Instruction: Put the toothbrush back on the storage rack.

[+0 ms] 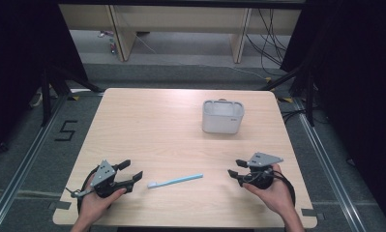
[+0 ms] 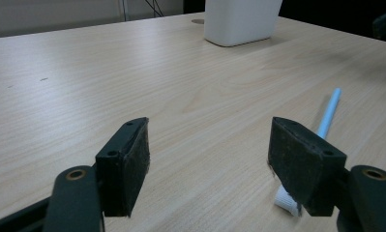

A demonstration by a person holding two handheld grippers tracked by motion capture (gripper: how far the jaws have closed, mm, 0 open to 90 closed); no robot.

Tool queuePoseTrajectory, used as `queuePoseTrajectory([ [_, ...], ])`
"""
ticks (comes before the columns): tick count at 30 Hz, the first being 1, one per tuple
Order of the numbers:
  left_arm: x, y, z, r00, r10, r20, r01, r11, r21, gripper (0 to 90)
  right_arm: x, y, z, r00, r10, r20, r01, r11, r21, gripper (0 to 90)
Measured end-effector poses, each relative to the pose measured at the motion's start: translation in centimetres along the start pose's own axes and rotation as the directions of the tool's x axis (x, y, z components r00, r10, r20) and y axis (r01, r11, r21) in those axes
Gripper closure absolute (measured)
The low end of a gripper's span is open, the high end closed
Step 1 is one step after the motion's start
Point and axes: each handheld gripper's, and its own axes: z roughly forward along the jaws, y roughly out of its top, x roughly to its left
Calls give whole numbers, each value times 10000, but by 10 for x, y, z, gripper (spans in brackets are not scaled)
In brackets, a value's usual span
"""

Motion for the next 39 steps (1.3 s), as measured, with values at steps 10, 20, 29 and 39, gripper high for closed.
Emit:
queuePoseTrajectory([
  [10,-1,1,2,10000,-2,39,2,9998,194,303,32,59,23,8185,-4152,-3970,5744,5795,5782,581],
  [20,-2,1,2,9999,93,85,-95,9997,226,302,40,74,54,7533,-4555,-4744,6563,4732,5877,587],
  [29,-2,0,3,9998,142,154,-144,9998,114,302,38,84,64,7233,-4821,-4943,6891,4593,5605,593],
  [39,-2,1,2,9998,147,97,-149,9996,220,300,39,99,78,7190,-4766,-5059,6939,4511,5612,593],
])
